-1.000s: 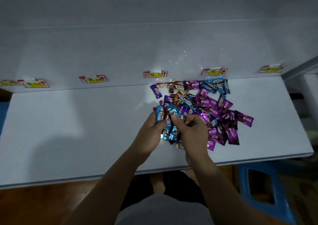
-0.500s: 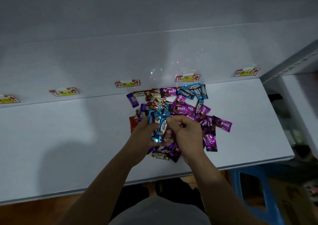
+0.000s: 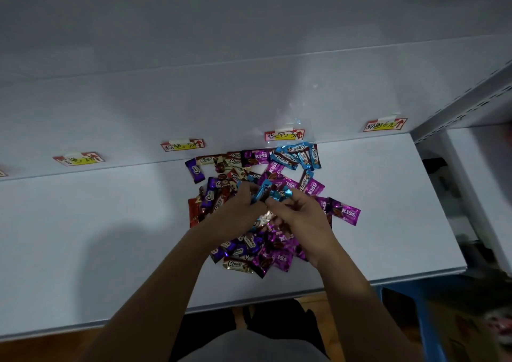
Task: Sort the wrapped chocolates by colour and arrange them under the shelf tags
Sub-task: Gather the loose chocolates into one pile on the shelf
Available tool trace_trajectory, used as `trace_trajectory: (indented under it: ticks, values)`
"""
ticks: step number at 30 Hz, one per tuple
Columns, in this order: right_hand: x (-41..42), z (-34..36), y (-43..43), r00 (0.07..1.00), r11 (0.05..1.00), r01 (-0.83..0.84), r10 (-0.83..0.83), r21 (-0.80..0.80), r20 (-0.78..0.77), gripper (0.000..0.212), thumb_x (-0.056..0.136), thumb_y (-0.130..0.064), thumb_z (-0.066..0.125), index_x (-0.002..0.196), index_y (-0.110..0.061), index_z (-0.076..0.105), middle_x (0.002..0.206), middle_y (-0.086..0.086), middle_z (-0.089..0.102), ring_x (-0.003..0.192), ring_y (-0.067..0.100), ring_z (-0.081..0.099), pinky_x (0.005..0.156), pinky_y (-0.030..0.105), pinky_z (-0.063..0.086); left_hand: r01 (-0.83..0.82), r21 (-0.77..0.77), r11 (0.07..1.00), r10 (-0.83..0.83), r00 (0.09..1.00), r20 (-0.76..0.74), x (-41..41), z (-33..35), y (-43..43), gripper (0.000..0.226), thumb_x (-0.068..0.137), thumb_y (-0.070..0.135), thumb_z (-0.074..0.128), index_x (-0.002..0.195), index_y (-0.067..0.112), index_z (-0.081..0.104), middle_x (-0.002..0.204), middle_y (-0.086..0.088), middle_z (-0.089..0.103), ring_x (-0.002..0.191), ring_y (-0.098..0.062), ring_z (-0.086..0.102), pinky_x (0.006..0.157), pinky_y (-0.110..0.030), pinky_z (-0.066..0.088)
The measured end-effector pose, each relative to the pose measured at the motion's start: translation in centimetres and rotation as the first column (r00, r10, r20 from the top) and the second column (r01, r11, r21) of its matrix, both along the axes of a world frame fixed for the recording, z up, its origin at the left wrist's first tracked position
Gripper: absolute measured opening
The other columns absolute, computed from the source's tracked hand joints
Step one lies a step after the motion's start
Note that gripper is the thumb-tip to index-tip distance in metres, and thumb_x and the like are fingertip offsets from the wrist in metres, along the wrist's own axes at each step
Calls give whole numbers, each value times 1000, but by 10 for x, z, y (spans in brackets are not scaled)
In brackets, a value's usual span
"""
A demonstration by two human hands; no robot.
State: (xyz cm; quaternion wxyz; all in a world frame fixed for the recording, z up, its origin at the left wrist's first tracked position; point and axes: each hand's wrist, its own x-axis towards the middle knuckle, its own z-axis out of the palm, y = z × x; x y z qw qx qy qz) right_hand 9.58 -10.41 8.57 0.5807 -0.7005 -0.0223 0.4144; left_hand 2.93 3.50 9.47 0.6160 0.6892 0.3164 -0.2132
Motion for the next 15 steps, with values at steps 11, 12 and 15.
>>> trace_trajectory:
  ticks: [11,12,15]
  values:
    - [53,-46,11,919,926,378,-376,-6,-121,13,85,-17,72,97,-14,72,94,21,71,95,49,63,83,63,51,47,455,889,-141,974,175,60,-51,-3,25,91,32,61,110,18,54,101,0,61,85,-12,60,73,-24,50]
    - [56,-51,14,910,920,393,-391,-16,-137,13,85,-17,72,97,-14,72,94,21,71,96,49,63,83,62,52,48,511,858,-169,967,193,61,-58,-6,27,93,33,59,114,17,54,105,0,60,86,-11,57,72,-20,46]
    - [70,-69,22,880,899,435,-437,-51,-186,17,85,-16,72,101,-11,71,94,13,74,91,34,70,82,50,57,93,645,758,-254,954,160,67,-73,-10,39,96,35,52,130,15,47,121,-4,53,102,-15,53,81,-24,43]
